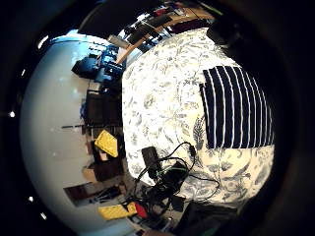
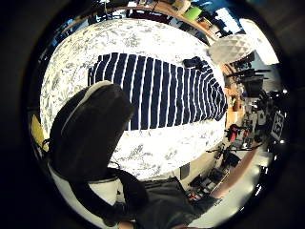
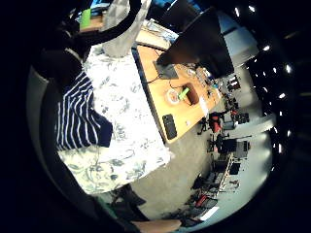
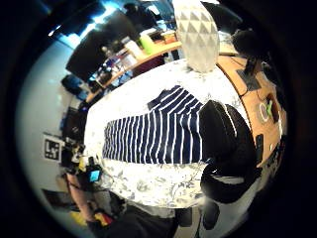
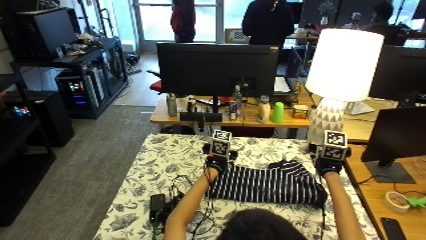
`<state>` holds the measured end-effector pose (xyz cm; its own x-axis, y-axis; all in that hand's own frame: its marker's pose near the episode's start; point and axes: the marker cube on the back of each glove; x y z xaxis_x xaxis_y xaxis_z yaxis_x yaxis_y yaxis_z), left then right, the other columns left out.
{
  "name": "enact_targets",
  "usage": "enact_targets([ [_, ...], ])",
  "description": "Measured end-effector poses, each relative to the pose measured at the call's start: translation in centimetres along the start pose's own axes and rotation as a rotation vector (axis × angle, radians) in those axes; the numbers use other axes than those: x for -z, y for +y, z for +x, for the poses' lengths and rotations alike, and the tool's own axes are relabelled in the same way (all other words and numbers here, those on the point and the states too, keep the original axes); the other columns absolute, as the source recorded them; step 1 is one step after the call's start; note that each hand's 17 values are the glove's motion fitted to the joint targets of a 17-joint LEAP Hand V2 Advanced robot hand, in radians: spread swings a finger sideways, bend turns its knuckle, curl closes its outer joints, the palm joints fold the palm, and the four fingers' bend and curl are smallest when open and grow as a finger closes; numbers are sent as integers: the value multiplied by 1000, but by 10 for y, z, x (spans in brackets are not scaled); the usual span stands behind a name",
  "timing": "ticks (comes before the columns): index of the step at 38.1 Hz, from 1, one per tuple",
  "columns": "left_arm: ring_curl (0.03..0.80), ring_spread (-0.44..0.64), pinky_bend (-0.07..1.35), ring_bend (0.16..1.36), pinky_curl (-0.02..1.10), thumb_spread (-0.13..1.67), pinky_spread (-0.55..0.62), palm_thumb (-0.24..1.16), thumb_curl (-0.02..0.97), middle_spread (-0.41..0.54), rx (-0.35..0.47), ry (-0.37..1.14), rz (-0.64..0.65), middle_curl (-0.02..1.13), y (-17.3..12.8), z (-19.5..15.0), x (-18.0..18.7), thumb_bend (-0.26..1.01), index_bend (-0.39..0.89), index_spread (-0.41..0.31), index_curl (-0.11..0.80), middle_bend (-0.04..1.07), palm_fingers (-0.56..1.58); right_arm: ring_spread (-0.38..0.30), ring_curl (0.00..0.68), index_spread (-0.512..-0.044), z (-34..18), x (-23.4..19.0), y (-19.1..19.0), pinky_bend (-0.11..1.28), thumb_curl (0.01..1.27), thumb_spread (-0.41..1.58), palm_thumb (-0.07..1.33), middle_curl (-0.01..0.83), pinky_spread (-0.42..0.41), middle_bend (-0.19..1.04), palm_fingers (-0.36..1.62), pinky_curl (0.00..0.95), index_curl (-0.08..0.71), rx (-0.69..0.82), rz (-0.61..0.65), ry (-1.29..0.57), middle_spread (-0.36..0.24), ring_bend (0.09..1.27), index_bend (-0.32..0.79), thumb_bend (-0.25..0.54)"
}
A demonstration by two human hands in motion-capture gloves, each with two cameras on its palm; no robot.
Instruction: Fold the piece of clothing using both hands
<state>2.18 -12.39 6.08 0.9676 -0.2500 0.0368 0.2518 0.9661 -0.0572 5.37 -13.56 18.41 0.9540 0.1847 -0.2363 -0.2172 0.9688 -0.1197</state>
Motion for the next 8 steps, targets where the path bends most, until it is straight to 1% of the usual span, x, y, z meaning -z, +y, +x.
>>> enact_targets([
  [1,391,117,514,634,398,1260,199,68,148,143,-7,14,-21,266,-3,1,-4,-12,154,-24,318,138,219,-107,412,-273,1,-3,-1,562,373,1323,799,348,-37,156,726,370,299,-6,-15,-2,-74,527,129,-10],
  [2,389,119,514,635,397,1257,201,68,150,144,24,3,-41,264,-7,0,-10,-12,153,-24,318,141,220,-107,412,-273,2,-7,-2,562,370,1325,799,346,-36,155,726,370,298,-9,-28,-5,-74,528,130,-10],
  [4,386,122,514,636,394,1252,203,73,155,146,116,-40,-65,263,-16,-4,-23,-10,154,-23,318,146,222,-104,411,-273,1,-16,-7,554,366,1329,799,347,-30,159,720,368,299,-13,-54,-14,-73,523,134,-9],
  [5,384,123,516,635,394,1249,199,77,157,141,140,-48,-77,262,-19,-4,-30,-9,157,-23,320,144,225,-101,413,-273,0,-21,-8,550,363,1331,794,346,-29,160,714,366,298,-15,-70,-17,-73,527,129,-12],
  [6,383,124,513,637,391,1247,204,79,158,146,131,-34,-96,261,-20,-1,-38,-10,157,-23,321,145,224,-103,412,-274,-2,-25,-8,553,362,1332,798,347,-27,161,718,369,299,-17,-91,-17,-73,525,130,-9],
  [8,381,124,512,639,389,1243,197,80,161,141,39,45,-161,261,-18,11,-51,-11,161,-29,324,148,237,-99,411,-274,-3,-33,-7,542,355,1335,781,346,-19,159,699,367,298,-20,-137,-13,-70,523,130,-16],
])
